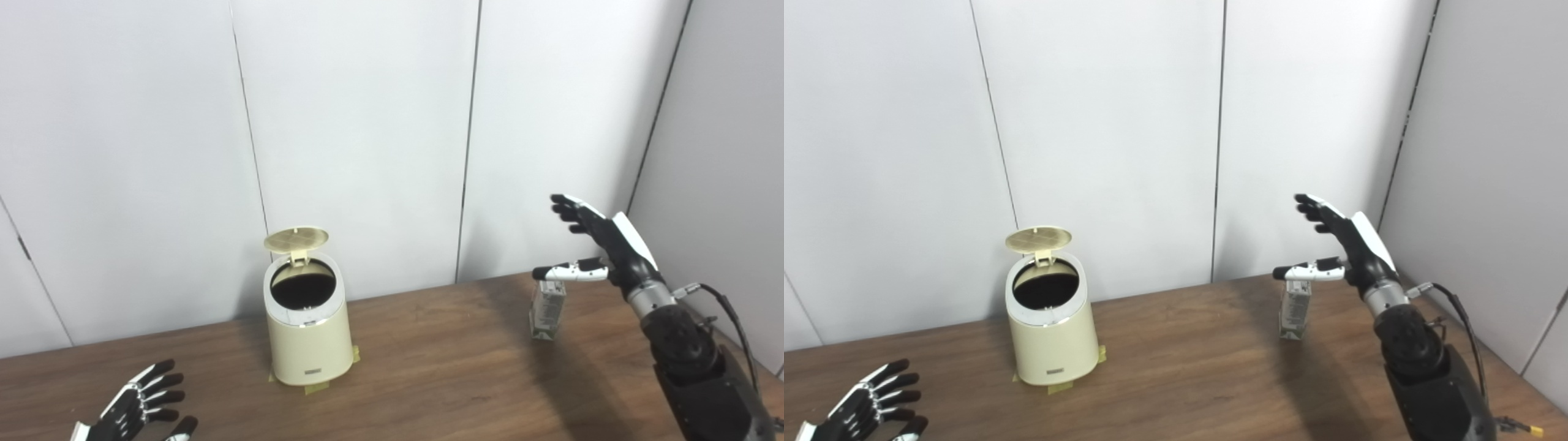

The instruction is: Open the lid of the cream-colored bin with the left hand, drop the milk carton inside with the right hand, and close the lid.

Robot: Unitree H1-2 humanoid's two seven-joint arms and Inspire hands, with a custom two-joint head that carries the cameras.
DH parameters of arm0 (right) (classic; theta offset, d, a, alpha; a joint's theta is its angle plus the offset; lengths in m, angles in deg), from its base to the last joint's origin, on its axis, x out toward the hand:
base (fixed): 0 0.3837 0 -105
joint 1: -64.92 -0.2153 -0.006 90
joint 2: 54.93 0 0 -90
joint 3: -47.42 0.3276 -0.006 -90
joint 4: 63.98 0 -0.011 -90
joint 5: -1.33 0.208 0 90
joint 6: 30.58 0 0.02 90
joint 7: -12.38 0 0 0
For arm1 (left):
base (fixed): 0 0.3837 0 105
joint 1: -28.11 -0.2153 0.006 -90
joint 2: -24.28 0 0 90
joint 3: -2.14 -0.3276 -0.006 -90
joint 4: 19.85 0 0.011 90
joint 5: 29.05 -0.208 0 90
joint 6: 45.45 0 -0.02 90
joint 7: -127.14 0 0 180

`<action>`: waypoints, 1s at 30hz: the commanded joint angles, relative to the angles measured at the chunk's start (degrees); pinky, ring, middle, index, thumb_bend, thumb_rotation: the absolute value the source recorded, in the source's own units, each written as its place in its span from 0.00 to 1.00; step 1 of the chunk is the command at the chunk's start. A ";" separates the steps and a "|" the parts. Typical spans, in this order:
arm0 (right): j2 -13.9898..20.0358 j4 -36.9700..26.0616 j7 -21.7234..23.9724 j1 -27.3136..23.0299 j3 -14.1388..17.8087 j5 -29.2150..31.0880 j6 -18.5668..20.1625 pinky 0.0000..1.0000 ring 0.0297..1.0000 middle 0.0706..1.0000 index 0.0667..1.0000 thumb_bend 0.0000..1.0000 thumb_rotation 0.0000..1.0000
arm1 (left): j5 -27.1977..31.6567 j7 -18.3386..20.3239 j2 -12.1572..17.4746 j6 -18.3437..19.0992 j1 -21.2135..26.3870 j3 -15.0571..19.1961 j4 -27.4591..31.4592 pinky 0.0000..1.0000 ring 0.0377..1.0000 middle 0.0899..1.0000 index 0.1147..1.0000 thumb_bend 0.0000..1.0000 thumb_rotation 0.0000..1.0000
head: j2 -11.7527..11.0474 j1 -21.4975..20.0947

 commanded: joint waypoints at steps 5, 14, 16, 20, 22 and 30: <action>2.88 2.32 3.53 -2.78 1.03 5.59 0.28 0.82 0.87 0.90 0.90 0.82 0.22 | -1.30 -0.51 0.76 -1.48 0.45 0.34 -0.03 0.63 0.69 0.75 0.81 0.50 0.09 | 0.14 -0.02; 3.07 9.01 8.35 -1.55 -0.19 9.57 -2.09 0.90 0.92 0.93 0.95 0.81 0.11 | -0.93 -0.16 1.03 -0.81 0.25 0.41 0.66 0.63 0.69 0.74 0.80 0.52 0.10 | 0.64 0.04; 2.78 9.82 8.61 -1.51 -0.47 9.92 -2.24 0.88 0.91 0.93 0.94 0.81 0.09 | -1.11 -0.23 1.09 -0.61 0.21 0.44 0.90 0.62 0.69 0.74 0.80 0.52 0.11 | 0.68 0.09; 2.54 13.02 8.48 -2.08 -1.92 9.14 -2.88 0.87 0.90 0.94 0.94 0.87 0.14 | -0.18 0.38 1.40 -0.71 0.30 0.47 0.75 0.61 0.68 0.74 0.80 0.53 0.11 | 0.83 0.00; 2.50 13.76 8.56 -2.21 -2.39 9.16 -3.08 0.86 0.90 0.94 0.95 0.88 0.16 | -0.08 0.54 1.46 -0.75 0.31 0.52 0.74 0.61 0.68 0.74 0.80 0.53 0.11 | 0.86 -0.01; 0.89 20.50 8.44 -4.40 -3.00 10.32 -4.37 0.86 0.91 0.93 0.93 0.84 0.01 | 0.73 1.63 1.40 -0.31 0.06 0.70 1.69 0.59 0.67 0.73 0.79 0.55 0.09 | 1.16 0.12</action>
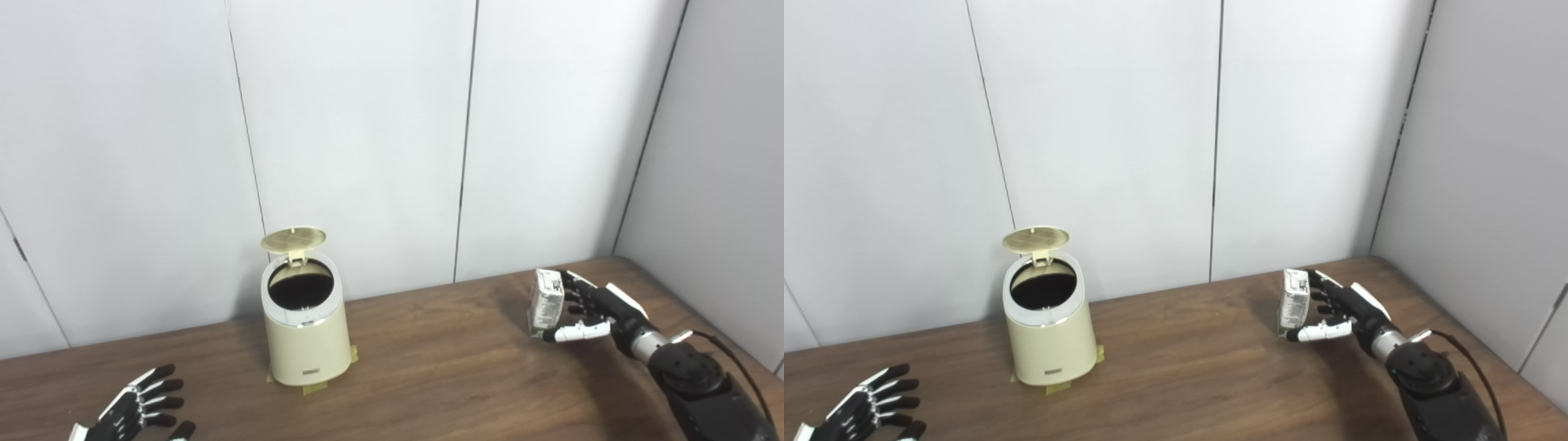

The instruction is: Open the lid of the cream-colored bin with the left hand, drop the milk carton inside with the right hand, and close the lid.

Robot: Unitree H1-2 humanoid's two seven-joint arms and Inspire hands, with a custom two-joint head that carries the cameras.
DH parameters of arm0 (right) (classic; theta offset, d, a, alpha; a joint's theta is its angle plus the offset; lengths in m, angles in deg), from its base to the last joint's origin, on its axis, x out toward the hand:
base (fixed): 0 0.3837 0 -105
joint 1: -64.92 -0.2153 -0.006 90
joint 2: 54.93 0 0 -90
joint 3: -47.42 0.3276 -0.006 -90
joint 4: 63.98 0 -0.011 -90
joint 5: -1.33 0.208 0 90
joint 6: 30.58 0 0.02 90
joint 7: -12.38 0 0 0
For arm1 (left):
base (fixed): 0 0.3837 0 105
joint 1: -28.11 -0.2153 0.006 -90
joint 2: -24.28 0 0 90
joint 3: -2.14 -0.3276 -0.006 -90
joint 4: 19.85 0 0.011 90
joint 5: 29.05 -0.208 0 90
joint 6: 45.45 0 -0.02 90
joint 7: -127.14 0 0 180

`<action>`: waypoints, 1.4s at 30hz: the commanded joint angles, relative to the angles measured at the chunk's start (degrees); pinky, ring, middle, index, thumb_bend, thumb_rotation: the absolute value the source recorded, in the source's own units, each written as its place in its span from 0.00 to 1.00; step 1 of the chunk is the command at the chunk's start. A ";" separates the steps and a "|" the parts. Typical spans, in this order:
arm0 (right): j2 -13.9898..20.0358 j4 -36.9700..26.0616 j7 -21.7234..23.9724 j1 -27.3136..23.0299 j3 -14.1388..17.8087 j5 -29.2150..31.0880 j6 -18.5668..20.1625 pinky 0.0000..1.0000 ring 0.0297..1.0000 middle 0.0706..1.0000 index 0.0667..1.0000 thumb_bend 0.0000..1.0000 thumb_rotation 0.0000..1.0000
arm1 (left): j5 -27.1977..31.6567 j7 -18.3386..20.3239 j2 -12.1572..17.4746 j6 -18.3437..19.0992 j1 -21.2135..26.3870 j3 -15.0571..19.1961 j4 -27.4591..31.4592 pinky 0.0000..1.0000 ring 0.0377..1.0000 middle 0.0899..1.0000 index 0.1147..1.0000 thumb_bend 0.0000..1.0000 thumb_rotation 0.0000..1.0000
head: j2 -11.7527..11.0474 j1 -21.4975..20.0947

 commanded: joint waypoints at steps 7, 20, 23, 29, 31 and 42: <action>-0.39 5.01 -4.17 -4.59 -0.42 -0.55 -6.53 0.79 0.84 0.85 0.86 0.81 0.00 | 0.56 0.32 0.50 0.38 -0.04 0.37 2.45 0.59 0.66 0.73 0.79 0.54 0.04 | 0.36 0.15; -1.54 9.77 -9.45 -5.73 -1.91 -2.66 -12.23 0.75 0.77 0.80 0.81 0.80 0.04 | 1.10 1.49 0.76 0.71 -0.39 0.25 3.10 0.59 0.67 0.73 0.79 0.54 0.01 | 0.84 0.09; -2.09 9.90 -11.44 -5.71 -2.03 -3.32 -12.79 0.71 0.73 0.76 0.78 0.78 0.05 | 1.54 1.87 0.54 1.73 -0.62 0.37 3.67 0.59 0.67 0.74 0.79 0.53 0.00 | 0.99 0.06; -3.34 10.24 -12.55 -5.98 -1.53 -2.07 -13.34 0.71 0.71 0.74 0.77 0.76 0.00 | 1.29 1.97 0.40 1.78 -0.83 0.37 3.95 0.59 0.68 0.74 0.79 0.53 0.00 | 1.18 0.08; -3.80 10.12 -12.55 -6.01 -0.95 -1.08 -13.29 0.70 0.71 0.75 0.77 0.75 0.00 | 1.06 1.85 0.32 2.08 -0.96 0.36 4.21 0.61 0.68 0.74 0.79 0.53 0.00 | 1.45 0.15; -5.23 16.44 -23.15 -7.74 -1.12 -4.68 -21.86 0.34 0.36 0.40 0.47 0.53 0.00 | 0.52 1.77 0.21 2.57 -1.12 0.23 4.57 0.61 0.68 0.74 0.79 0.54 0.00 | 1.72 0.28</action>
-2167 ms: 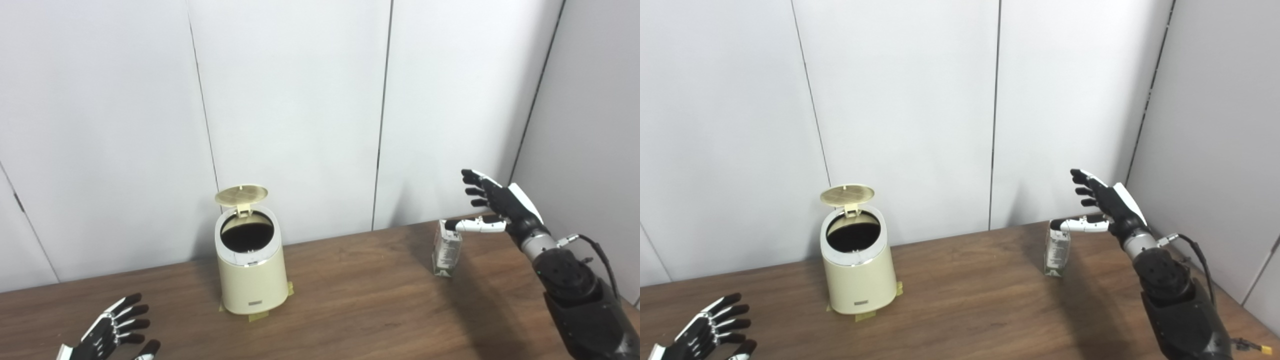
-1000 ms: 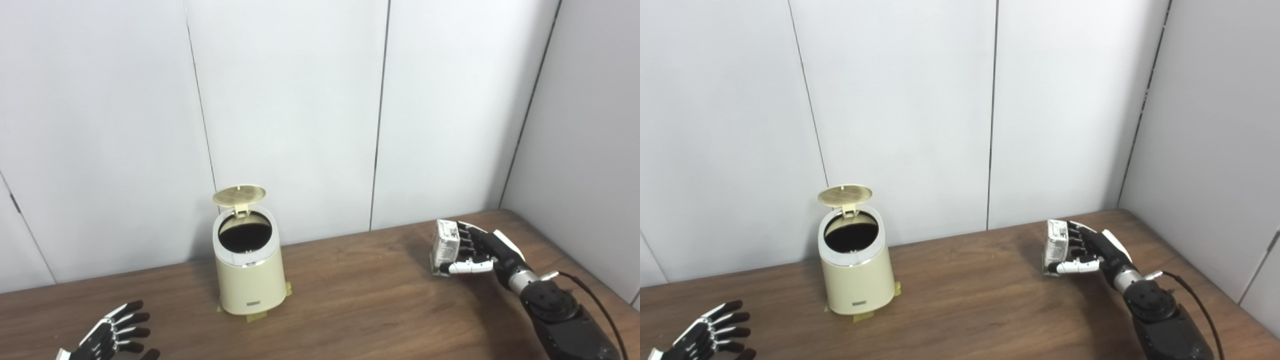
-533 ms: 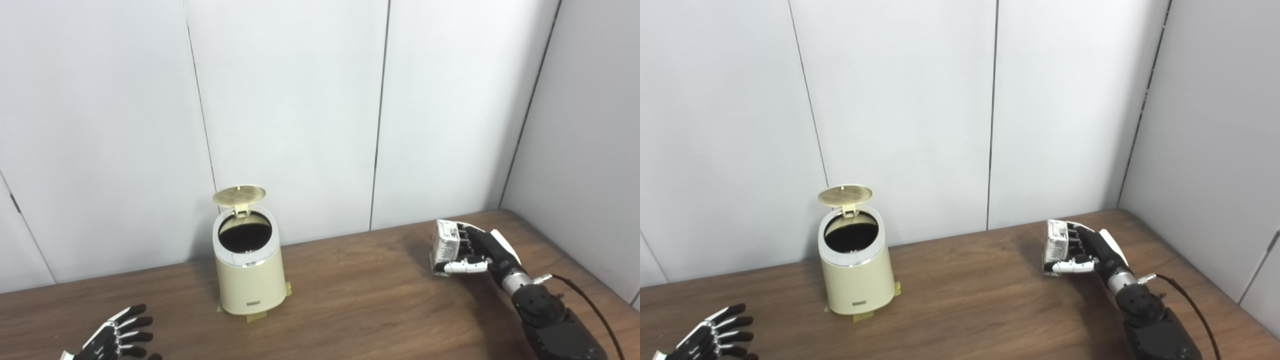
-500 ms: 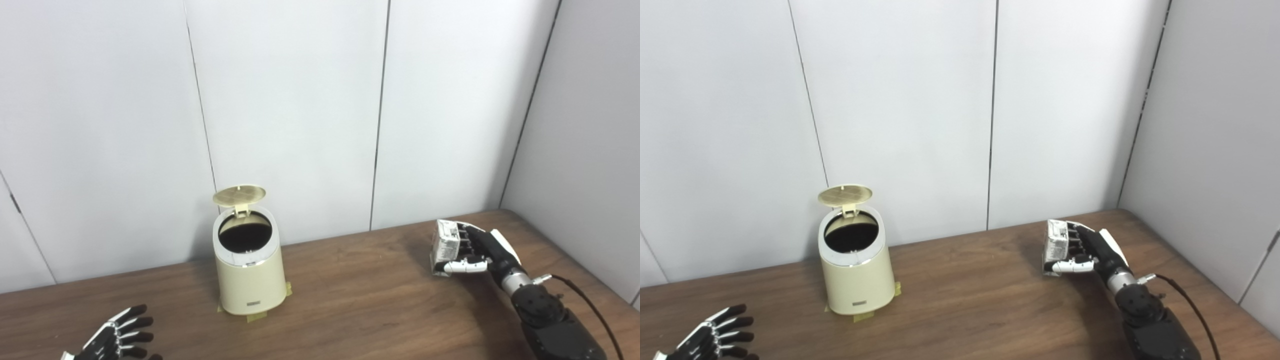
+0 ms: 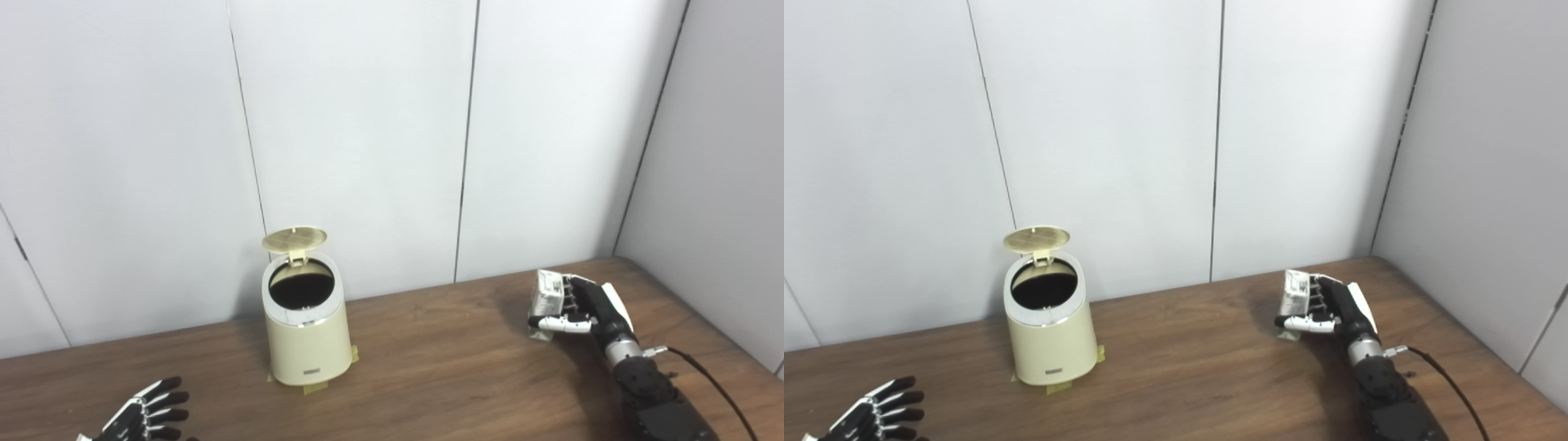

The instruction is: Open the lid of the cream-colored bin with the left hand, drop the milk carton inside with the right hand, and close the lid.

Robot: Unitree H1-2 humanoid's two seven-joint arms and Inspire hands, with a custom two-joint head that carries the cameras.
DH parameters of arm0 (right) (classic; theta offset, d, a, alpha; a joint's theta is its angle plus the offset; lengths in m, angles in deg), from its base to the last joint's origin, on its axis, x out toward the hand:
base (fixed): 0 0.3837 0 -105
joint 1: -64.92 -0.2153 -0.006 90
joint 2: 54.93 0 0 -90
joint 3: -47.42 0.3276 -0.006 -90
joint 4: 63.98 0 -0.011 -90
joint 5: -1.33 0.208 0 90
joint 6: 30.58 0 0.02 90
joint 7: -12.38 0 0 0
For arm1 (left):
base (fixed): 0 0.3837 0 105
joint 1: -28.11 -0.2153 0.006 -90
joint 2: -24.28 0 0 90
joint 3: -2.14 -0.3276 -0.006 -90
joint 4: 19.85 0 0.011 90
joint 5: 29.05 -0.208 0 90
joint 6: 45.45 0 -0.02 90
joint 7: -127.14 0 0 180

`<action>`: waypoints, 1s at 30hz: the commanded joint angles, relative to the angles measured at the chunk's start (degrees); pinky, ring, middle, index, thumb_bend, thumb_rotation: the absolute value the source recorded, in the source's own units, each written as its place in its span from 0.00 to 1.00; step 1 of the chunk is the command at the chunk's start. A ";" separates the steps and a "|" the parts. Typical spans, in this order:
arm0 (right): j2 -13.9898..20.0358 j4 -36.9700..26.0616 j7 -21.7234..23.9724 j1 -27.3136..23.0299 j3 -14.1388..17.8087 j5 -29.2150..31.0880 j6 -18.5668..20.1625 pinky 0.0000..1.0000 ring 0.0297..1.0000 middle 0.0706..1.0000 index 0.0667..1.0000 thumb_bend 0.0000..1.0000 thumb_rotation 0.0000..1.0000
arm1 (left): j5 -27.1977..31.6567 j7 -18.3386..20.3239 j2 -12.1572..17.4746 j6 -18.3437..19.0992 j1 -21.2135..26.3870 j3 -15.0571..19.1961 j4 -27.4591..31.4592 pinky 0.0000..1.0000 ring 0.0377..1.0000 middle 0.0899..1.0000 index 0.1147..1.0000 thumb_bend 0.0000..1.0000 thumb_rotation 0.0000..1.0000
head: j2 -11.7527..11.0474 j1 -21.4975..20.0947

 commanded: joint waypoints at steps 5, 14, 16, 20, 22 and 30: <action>1.00 0.89 -5.18 -2.63 -1.10 -3.06 -4.48 0.35 0.38 0.41 0.47 0.53 0.00 | 0.98 -0.02 0.11 0.53 0.89 0.14 1.66 0.62 0.69 0.75 0.80 0.54 0.00 | 0.25 0.18; -1.49 -8.32 -8.11 -0.98 -1.30 -5.27 -3.08 0.35 0.37 0.40 0.48 0.53 0.00 | 0.64 0.09 -0.01 0.67 0.75 -0.24 1.63 0.61 0.69 0.74 0.79 0.54 0.00 | 0.37 1.71; -2.67 -14.25 -7.59 -0.09 -1.34 -5.63 -1.26 0.35 0.37 0.40 0.49 0.52 0.00 | 0.30 -0.02 -0.16 0.79 0.72 -0.45 1.67 0.61 0.69 0.74 0.79 0.54 0.00 | 0.36 2.27; -5.01 -24.47 -5.75 0.88 -2.38 -6.55 1.18 0.34 0.38 0.40 0.48 0.53 0.00 | 0.03 -0.22 -0.61 1.72 0.75 -0.77 1.87 0.60 0.69 0.74 0.79 0.55 0.00 | 0.25 4.02; -6.09 -28.41 -4.49 0.96 -3.02 -6.69 2.30 0.33 0.37 0.40 0.48 0.53 0.00 | 0.05 -0.21 -0.88 2.29 0.71 -0.96 2.07 0.60 0.69 0.74 0.79 0.56 0.00 | 0.16 4.65; -11.92 -37.23 -0.56 -2.12 -5.50 -7.33 8.26 0.32 0.39 0.44 0.48 0.52 0.00 | -2.84 -1.59 -2.36 1.74 1.41 -2.38 0.59 0.59 0.67 0.73 0.77 0.59 0.00 | -0.60 10.14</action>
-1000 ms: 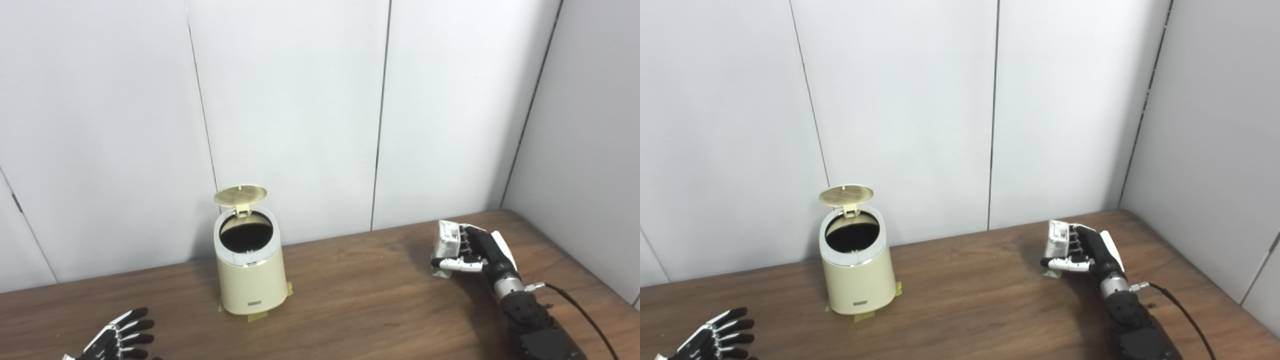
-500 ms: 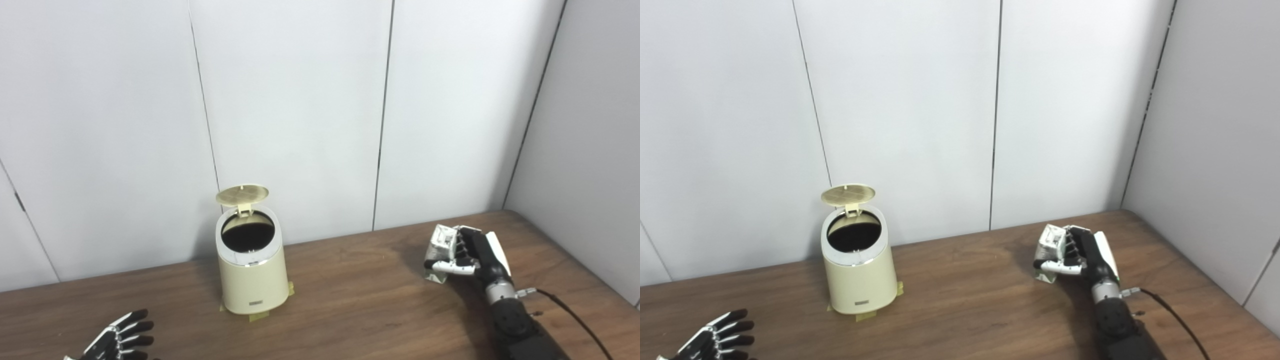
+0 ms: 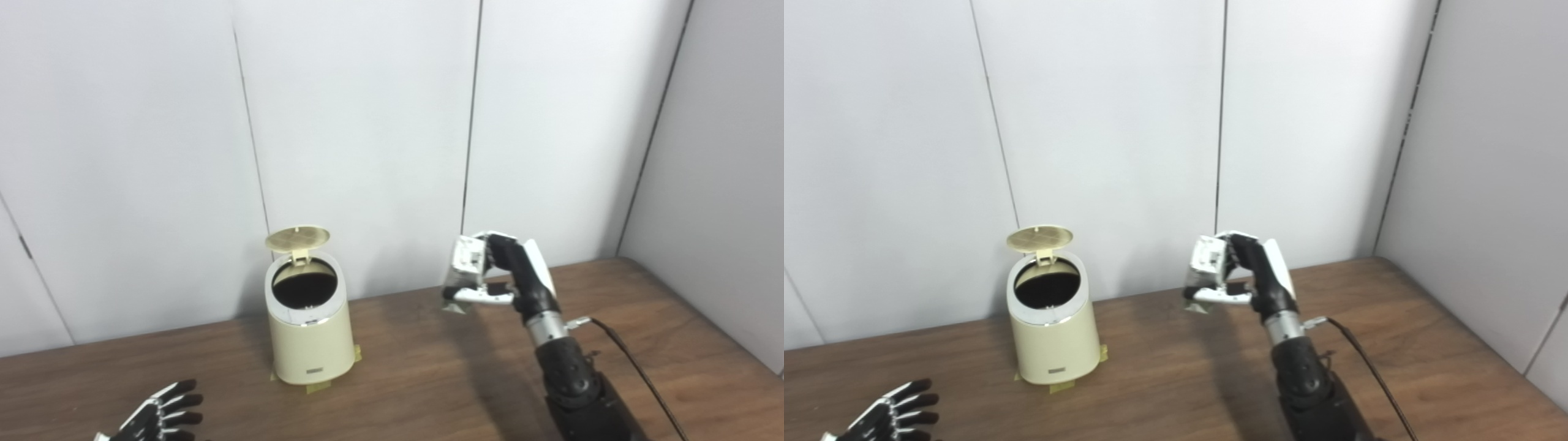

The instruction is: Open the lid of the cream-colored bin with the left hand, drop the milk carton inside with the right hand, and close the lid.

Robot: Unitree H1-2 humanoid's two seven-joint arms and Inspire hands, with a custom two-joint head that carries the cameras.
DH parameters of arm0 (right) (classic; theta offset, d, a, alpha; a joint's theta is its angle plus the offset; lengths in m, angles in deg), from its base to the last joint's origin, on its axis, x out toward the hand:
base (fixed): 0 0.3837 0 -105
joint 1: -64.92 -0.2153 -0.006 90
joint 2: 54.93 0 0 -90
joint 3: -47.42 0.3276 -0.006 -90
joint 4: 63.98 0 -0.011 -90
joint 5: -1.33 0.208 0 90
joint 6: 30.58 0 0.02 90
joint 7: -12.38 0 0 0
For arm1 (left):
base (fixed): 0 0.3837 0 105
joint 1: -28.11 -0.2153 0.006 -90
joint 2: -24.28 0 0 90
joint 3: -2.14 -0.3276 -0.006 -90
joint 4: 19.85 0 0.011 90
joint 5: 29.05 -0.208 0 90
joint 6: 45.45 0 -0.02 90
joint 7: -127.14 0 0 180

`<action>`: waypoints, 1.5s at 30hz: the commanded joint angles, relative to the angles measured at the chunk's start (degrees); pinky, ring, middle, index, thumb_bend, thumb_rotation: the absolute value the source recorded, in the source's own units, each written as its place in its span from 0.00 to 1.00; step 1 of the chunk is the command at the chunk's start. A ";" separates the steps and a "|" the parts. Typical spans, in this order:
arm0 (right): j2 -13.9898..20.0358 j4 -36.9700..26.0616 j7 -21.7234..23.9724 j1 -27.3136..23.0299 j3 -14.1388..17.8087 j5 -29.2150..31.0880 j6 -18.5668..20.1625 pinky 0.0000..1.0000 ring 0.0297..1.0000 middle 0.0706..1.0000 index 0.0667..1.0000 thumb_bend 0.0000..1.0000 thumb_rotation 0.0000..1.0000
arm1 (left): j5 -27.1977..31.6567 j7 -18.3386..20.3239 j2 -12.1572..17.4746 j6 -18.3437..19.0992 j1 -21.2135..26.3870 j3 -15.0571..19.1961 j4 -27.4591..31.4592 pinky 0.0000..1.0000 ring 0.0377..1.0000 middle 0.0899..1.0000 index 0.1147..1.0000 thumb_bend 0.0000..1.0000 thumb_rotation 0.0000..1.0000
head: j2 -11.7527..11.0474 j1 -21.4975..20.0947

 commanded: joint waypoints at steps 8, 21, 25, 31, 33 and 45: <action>-4.18 -5.83 3.35 -7.17 -2.62 -0.99 3.58 0.32 0.40 0.44 0.48 0.52 0.00 | -1.89 -1.96 -3.24 -2.27 1.67 -1.71 -1.96 0.60 0.66 0.72 0.77 0.63 0.10 | -0.45 5.81; -9.36 -4.92 5.63 -11.32 -6.46 -2.32 4.66 0.31 0.40 0.43 0.48 0.52 0.00 | -3.40 -3.55 -5.81 -1.91 2.04 -3.55 -1.92 0.61 0.68 0.73 0.79 0.64 0.17 | -0.45 9.91; -10.78 -2.85 5.38 -13.28 -6.81 -2.23 4.04 0.32 0.39 0.43 0.49 0.52 0.00 | -3.39 -3.75 -6.46 -1.47 2.11 -3.84 -1.85 0.62 0.69 0.73 0.79 0.64 0.15 | -0.28 10.63; -12.52 0.25 5.38 -15.82 -6.70 -1.48 3.75 0.30 0.38 0.44 0.50 0.51 0.00 | -4.31 -4.22 -6.89 -1.16 2.10 -4.36 -1.51 0.61 0.68 0.73 0.79 0.64 0.16 | 0.07 11.43; -12.68 1.52 4.96 -16.44 -6.80 -1.92 2.76 0.30 0.38 0.44 0.49 0.51 0.00 | -4.49 -4.42 -6.99 -0.99 2.01 -4.59 -1.28 0.60 0.68 0.73 0.79 0.64 0.17 | 0.14 11.61; -13.08 10.90 1.81 -20.34 -8.30 -5.39 -3.98 0.30 0.38 0.44 0.50 0.52 0.00 | -4.06 -4.95 -7.43 -0.48 1.83 -5.27 -1.07 0.60 0.68 0.72 0.78 0.66 0.17 | 0.52 12.28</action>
